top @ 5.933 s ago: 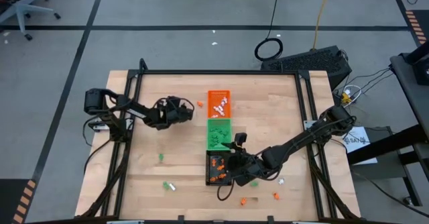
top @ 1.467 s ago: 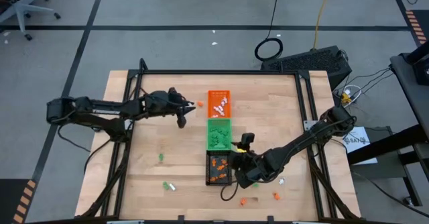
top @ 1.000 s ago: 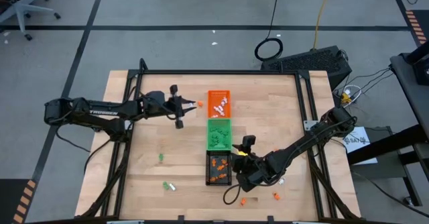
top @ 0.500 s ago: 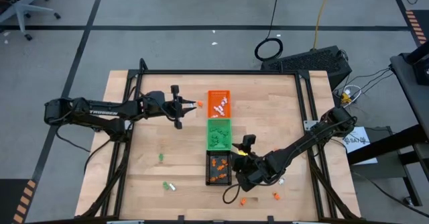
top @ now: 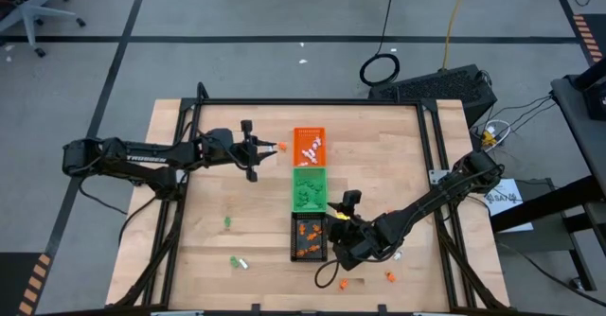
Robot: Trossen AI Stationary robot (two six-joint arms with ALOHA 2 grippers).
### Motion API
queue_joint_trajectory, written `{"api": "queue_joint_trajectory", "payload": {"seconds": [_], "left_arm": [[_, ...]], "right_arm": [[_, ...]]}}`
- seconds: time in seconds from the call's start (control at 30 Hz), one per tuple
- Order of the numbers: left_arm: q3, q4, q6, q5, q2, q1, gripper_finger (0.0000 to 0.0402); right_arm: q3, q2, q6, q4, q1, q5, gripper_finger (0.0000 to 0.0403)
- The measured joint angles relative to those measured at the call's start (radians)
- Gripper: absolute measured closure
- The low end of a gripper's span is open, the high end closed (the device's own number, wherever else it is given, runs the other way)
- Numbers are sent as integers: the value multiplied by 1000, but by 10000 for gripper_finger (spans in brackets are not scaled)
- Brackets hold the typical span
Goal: Sort Halloween decoration
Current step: Put the white skeleton toy into the orange bin
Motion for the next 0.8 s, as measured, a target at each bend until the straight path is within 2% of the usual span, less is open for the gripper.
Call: {"api": "queue_joint_trajectory", "payload": {"seconds": [0.17,0.3,0.47,0.63,0.8], "left_arm": [[0,-3,-250,0,0,0,318],[0,-3,-364,-1,0,-2,318],[32,-18,-374,-9,18,-5,318],[171,-168,-373,-121,109,-5,318],[330,-281,-373,-133,254,-4,318]], "right_arm": [[0,0,0,0,0,-1,244],[0,0,-1,0,0,-4,244],[0,0,-12,-1,0,-4,244],[0,0,-32,-5,0,-4,244],[0,0,-30,-12,0,-4,244]]}}
